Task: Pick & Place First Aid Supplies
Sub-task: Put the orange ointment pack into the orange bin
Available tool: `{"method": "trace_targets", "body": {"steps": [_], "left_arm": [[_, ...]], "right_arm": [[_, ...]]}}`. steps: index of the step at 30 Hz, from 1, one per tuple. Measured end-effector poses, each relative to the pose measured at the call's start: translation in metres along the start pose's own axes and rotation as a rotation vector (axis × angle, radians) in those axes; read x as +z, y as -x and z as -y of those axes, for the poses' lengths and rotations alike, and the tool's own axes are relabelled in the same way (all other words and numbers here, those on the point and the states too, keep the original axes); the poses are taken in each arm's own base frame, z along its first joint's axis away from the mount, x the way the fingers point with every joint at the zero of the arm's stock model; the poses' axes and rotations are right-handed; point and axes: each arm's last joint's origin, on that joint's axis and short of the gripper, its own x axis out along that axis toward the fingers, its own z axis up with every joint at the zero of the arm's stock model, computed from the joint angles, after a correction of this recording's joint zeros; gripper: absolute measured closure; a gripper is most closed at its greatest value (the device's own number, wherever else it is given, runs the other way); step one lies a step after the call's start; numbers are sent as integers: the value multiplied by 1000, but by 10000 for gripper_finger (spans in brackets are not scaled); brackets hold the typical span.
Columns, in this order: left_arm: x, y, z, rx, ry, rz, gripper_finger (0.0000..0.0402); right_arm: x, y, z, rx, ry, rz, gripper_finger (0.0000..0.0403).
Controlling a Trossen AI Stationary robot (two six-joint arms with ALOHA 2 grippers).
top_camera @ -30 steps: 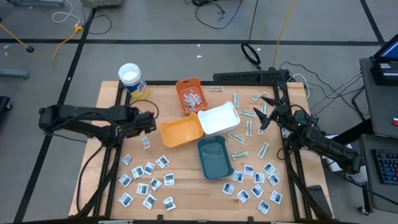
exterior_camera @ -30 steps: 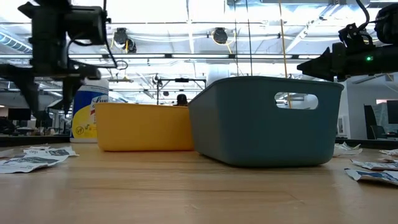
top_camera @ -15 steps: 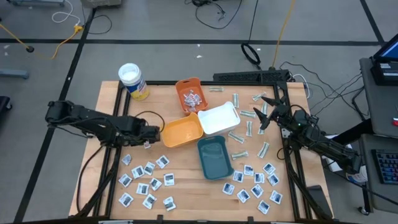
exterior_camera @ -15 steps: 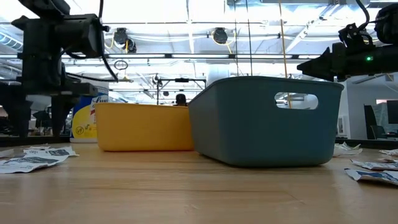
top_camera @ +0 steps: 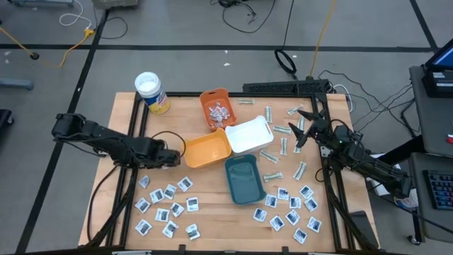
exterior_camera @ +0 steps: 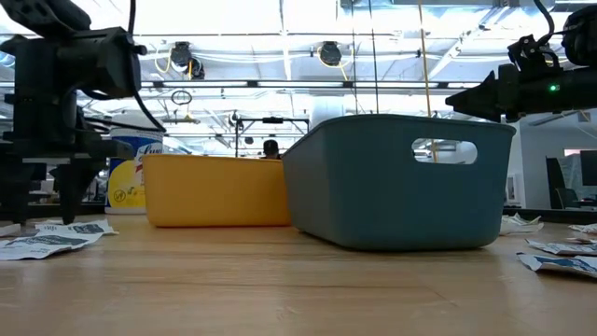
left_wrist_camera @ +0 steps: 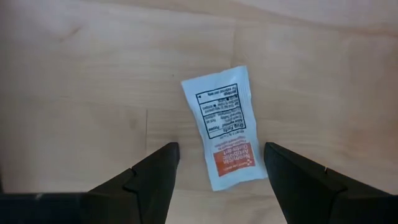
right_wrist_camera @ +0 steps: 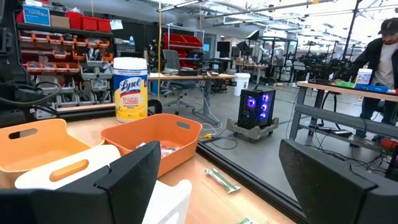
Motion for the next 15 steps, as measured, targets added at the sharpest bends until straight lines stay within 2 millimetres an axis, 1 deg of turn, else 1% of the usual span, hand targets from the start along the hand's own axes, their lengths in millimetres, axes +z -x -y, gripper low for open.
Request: {"method": "trace_targets", "body": {"steps": [3, 5, 8, 15], "left_arm": [[-1, 0, 0, 2, -24, -3, 166], [-1, 0, -1, 7, -27, -6, 186], [-2, -1, -2, 14, -38, -9, 228], [-4, -1, -4, 38, -42, -41, 343]], "right_arm": [[0, 0, 0, 0, 0, 0, 80], [0, 0, 0, 0, 0, 0, 80], [0, 0, 0, 0, 0, 0, 80], [0, 0, 0, 0, 0, 0, 80]]}}
